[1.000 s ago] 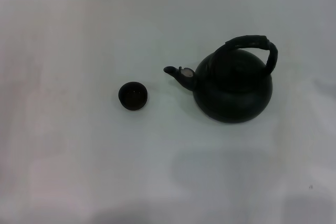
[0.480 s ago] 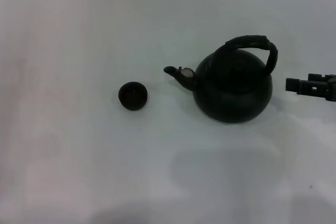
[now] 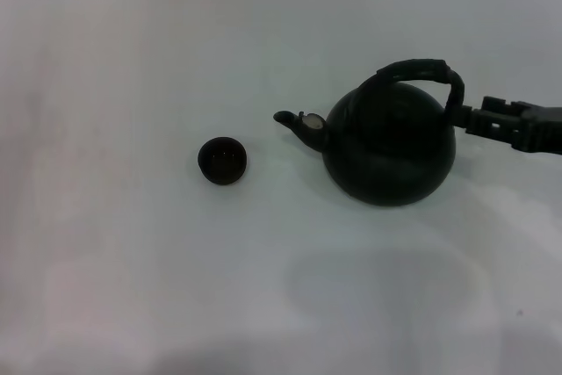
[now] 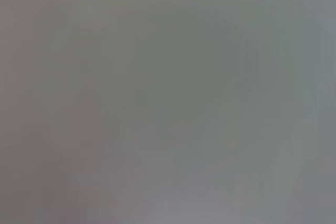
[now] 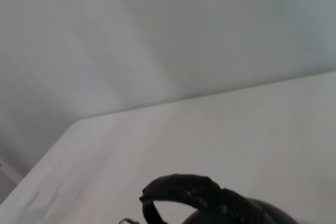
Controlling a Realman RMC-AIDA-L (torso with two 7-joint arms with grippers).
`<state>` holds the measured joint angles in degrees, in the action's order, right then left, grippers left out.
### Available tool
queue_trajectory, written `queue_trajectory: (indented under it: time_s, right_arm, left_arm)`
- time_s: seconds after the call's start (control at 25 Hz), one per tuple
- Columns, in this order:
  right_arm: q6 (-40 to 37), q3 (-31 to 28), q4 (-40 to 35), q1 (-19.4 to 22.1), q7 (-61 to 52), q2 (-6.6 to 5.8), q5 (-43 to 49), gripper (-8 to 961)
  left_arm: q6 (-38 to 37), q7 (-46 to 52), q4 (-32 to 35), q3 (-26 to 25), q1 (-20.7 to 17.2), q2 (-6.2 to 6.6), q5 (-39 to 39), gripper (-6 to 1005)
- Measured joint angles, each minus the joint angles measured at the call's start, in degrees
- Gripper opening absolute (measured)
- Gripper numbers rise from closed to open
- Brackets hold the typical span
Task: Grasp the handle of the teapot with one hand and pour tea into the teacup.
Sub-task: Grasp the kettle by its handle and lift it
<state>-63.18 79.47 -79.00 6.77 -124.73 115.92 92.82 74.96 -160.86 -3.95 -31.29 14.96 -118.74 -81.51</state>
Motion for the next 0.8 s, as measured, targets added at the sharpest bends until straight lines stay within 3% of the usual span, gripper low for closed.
queue_trajectory:
  time_s: [0.24,0.8]
  right_arm:
    - [6.9,5.2,0.7,-0.2,1.0,-0.29,0.5,826]
    - [12.3,9.0,4.2,-2.9,1.9,-0.36,0.6,822]
  left_arm:
    - [0.0,0.0,0.1,0.0,0.0,0.00,-0.5,862]
    - [0.1,-0.1,0.1,0.0,-0.5,-0.01,-0.5,862]
